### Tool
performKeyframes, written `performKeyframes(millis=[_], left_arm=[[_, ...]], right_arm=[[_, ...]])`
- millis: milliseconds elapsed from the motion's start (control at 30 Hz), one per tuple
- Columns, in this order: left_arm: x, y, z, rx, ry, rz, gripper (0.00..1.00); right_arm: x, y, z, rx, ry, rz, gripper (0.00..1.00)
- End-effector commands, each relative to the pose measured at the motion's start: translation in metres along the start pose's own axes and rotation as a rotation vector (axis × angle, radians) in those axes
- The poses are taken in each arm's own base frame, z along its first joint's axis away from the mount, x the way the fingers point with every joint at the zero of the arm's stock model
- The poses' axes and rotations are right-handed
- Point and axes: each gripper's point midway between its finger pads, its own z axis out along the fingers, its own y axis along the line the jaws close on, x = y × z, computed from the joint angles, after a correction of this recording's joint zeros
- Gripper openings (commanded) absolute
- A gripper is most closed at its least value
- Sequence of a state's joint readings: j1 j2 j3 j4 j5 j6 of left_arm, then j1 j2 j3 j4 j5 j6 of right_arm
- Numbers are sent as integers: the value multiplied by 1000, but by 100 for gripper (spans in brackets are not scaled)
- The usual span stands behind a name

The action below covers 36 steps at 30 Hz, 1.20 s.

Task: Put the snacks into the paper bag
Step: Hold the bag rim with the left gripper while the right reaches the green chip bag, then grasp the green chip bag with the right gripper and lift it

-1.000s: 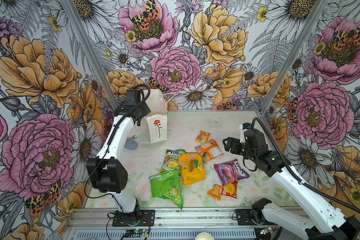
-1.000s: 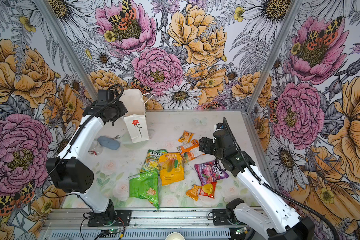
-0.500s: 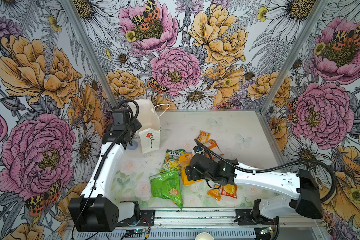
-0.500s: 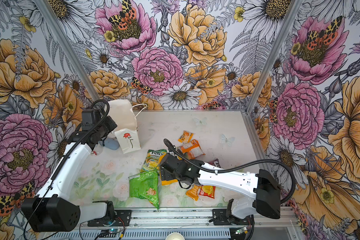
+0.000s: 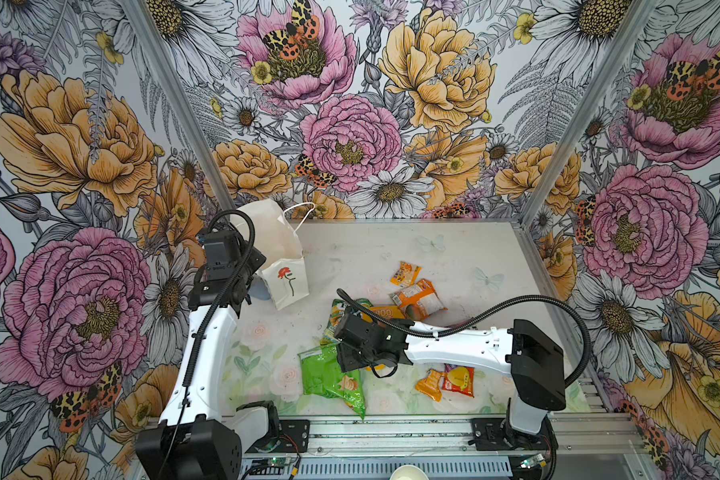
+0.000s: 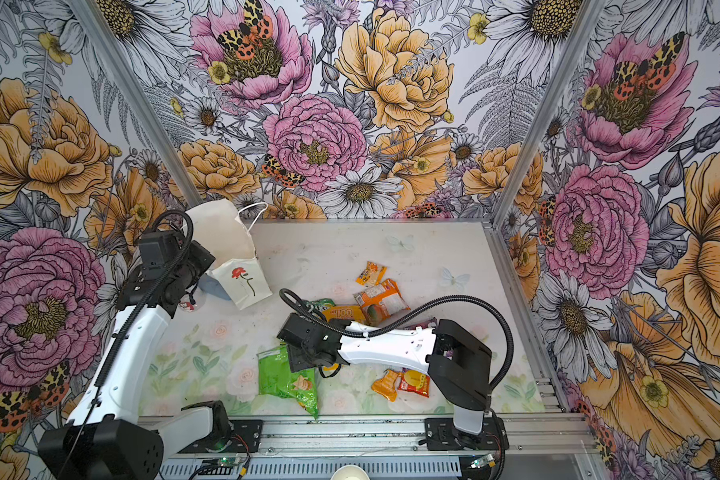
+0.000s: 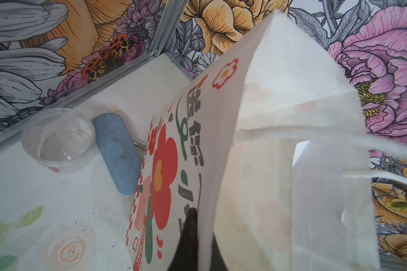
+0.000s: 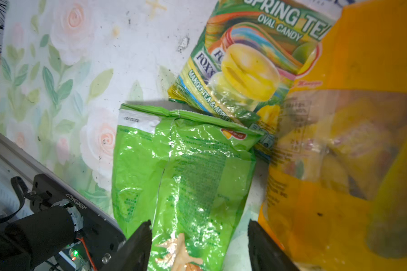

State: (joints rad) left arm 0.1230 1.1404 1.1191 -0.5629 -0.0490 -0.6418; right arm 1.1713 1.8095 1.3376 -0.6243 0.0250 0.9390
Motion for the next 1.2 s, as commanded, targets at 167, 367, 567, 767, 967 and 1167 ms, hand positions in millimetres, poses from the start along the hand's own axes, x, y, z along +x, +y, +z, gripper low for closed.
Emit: performKeyframes(millis=[167,367,567,767,967,1167], left_arm=[[-7,-13,-5,80,-22,-30,0],[-5,-13,-3,88,-13,-38,0],[-4,-14,-3,95,-11,-39,0],[-3,-13,-1,92,-6,-39,0],[0,-14,3,91,9,-33,0],[9,-23,8,108,39,-5,0]], right_arm=[[13,-12,17,3,113,102,66],[28,-24,32,39,168,105,65],[28,-17,46,26,202,70,65],[22,-15,50,22,196,53,44],[4,-17,29,27,93,44,15],[-33,-10,-34,-25,-93,23,2]])
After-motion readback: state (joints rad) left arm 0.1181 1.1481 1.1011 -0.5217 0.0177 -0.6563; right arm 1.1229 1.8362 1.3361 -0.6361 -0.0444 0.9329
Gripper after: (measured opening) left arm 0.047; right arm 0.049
